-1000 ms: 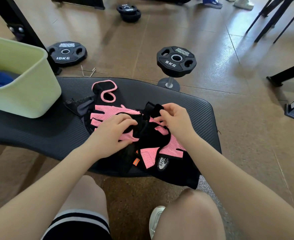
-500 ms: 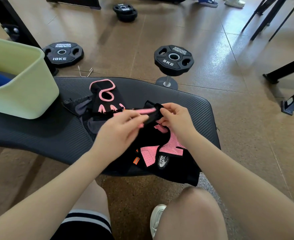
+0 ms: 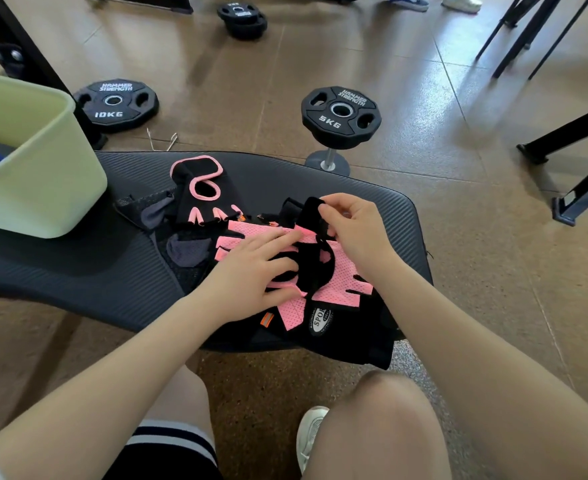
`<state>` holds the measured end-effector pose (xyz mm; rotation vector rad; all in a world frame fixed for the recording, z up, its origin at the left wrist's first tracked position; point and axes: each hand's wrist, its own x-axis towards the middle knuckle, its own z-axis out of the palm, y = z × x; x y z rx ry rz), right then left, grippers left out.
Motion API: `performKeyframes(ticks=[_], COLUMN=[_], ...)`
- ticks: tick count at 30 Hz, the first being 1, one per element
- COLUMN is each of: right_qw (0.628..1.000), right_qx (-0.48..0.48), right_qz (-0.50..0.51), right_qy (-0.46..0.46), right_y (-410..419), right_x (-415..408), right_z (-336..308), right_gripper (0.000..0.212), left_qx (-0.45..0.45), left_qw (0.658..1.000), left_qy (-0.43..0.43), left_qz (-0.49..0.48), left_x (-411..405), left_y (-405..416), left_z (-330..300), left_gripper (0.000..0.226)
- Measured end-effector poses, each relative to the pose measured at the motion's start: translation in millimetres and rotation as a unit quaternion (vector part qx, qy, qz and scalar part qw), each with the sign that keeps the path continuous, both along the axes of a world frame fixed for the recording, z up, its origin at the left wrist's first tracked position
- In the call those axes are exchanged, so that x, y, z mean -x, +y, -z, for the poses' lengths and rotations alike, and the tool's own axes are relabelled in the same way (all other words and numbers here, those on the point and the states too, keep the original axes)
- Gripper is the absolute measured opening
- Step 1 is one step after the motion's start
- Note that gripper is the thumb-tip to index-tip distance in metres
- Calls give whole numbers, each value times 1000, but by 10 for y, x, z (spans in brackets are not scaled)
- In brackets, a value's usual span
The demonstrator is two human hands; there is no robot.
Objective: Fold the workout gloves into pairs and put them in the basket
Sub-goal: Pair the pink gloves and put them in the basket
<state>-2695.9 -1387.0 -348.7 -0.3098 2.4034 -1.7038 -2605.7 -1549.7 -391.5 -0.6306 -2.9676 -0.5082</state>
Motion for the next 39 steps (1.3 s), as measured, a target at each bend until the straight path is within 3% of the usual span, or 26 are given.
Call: performKeyframes(ticks=[6, 8, 10, 12, 13, 15, 16, 18, 20, 22, 25, 27, 29, 32, 35, 39], right_qw=[982, 973, 982, 993, 997, 999, 999, 987, 946, 892, 815, 812, 805, 769, 778, 830], right_qx=[-130, -164, -143, -94, -66, -32, -42, -100, -131, -171, -301, -344, -352, -354, -314, -273], right_qz=[-87, -113, -81, -56, -50, -33, -20, 4, -43, -156, -258, -246, -225, -218, -197, -206], right_qy=[106, 114, 93, 34, 4, -21, -2, 126, 293, 389, 423, 402, 421, 485, 507, 440], right_y=[-24, -22, -4, 25, 41, 69, 98, 178, 273, 355, 428, 432, 383, 293, 268, 285], right_x=[-108, -162, -159, -134, -119, -110, -130, -245, -410, -558, -640, -646, -654, -694, -749, -780], right_z=[-19, 12, 48, 71, 79, 110, 121, 103, 95, 161, 382, 452, 437, 433, 408, 281], right_gripper=[15, 16, 16, 16, 17, 21, 25, 24, 8, 8, 27, 42, 39, 18, 14, 15], left_qx=[54, -35, -202, -293, -291, -232, -205, -171, -144, -130, -121, -123, -115, -109, -146, -69], left_qw=[998, 999, 972, 942, 945, 969, 976, 978, 973, 971, 971, 971, 972, 978, 976, 995], left_qy=[12, 4, -58, -71, -71, -59, -65, -110, -177, -202, -204, -204, -203, -177, -159, -75], left_qz=[23, -5, -105, -145, -130, -64, -35, -31, -42, -20, 20, 31, 28, 2, -8, 2], left_x=[100, 125, 171, 244, 274, 330, 346, 356, 357, 356, 360, 382, 408, 405, 344, 325], left_y=[-5, 2, 39, 48, 40, 12, 8, 0, -37, -90, -185, -242, -261, -239, -186, -109], left_z=[-77, -71, -113, -121, -122, -74, -64, -76, -90, -127, -145, -143, -127, -109, -127, -59], left_gripper=[40, 46, 46, 23, 15, 25, 32, 44, 67, 85, 89, 83, 81, 76, 73, 81])
